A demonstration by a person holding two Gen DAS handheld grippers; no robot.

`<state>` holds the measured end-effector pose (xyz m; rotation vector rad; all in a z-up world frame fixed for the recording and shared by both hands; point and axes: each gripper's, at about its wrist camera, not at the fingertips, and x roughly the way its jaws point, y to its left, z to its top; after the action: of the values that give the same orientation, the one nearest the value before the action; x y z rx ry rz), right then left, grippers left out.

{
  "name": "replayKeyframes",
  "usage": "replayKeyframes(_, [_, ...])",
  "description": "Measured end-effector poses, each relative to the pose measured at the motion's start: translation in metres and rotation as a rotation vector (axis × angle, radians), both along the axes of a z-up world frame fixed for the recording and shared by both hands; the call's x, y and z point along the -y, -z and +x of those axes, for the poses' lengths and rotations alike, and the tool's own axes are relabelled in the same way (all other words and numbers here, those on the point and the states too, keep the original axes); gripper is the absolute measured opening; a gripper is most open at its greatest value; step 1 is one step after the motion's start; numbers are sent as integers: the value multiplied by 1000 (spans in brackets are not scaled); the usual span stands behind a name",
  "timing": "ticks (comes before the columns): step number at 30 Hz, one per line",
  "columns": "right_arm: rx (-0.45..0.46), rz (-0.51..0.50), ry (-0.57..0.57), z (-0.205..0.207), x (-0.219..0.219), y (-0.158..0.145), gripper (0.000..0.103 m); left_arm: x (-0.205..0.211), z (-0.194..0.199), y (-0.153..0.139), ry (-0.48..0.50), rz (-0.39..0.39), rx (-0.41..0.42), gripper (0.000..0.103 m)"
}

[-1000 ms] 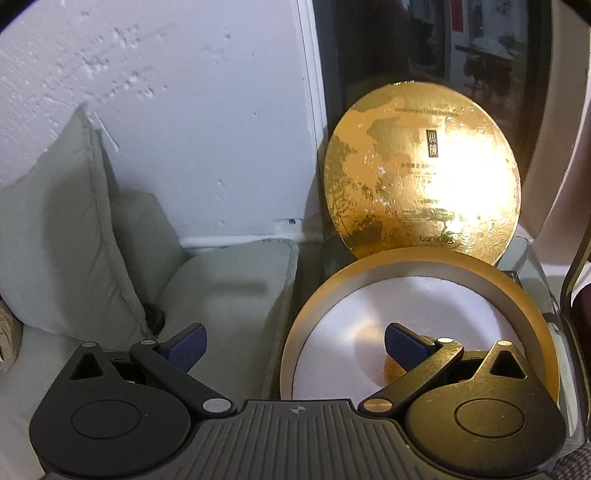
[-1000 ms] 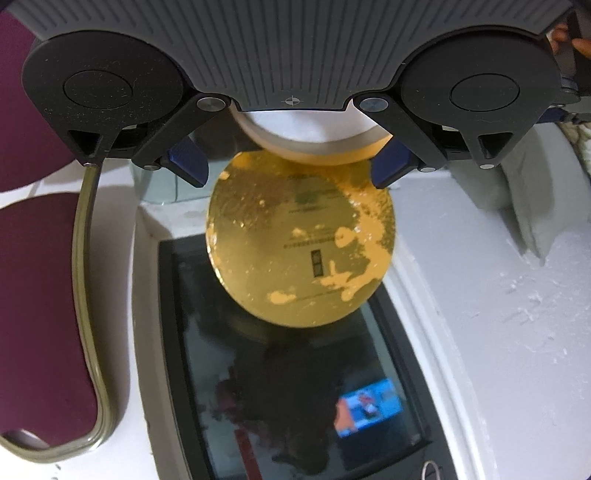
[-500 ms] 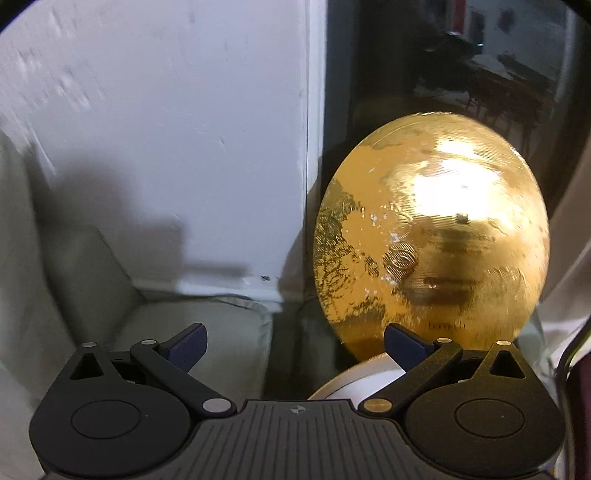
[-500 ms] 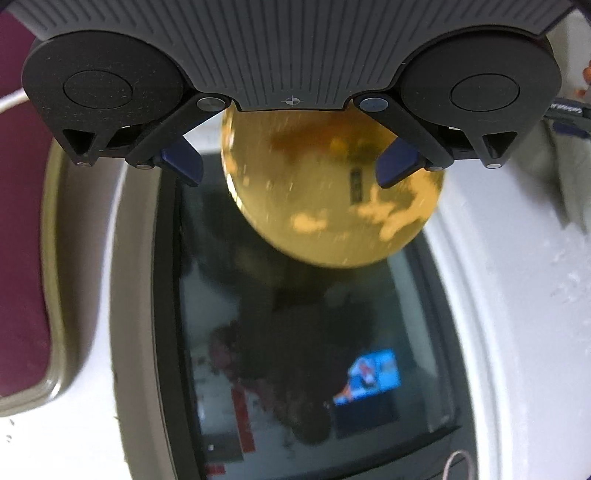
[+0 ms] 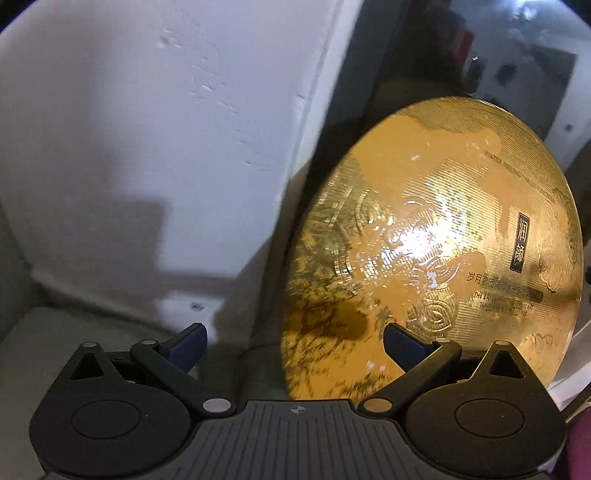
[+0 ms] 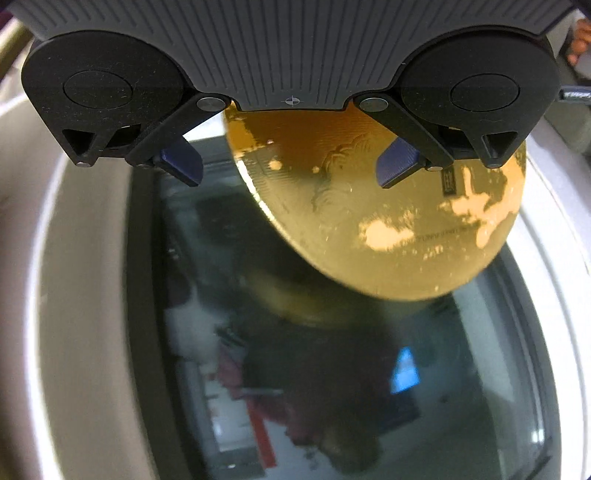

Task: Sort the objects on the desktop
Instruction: 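Grasp the gold lid rim with both grippers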

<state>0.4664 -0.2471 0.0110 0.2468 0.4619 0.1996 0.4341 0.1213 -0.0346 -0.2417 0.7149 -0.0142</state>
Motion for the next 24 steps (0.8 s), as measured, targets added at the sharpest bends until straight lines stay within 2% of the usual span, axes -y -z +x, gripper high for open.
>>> replayKeyframes(5, [8,34,-61,14,0,21,102,10,4,10,59,-29,64,101])
replayKeyframes(9, [20,13,-88,16,-5,32,102,21,7,8,93,-26,123,101])
replayKeyframes(12, [40,-1,-84,16,-8,39,103,28,6,11,78,-15,147,103])
replayKeyframes(15, [51,43,-63,13,-3,44,103,34,1,9,69,10,163,102])
replayKeyframes(19, [9,46,-21,10,-5,35,103,41,-7,-10,61,49,182,101])
replayKeyframes(24, [96,54,-16,-13,-8,4,102,44,-39,-58,65,62,285,101])
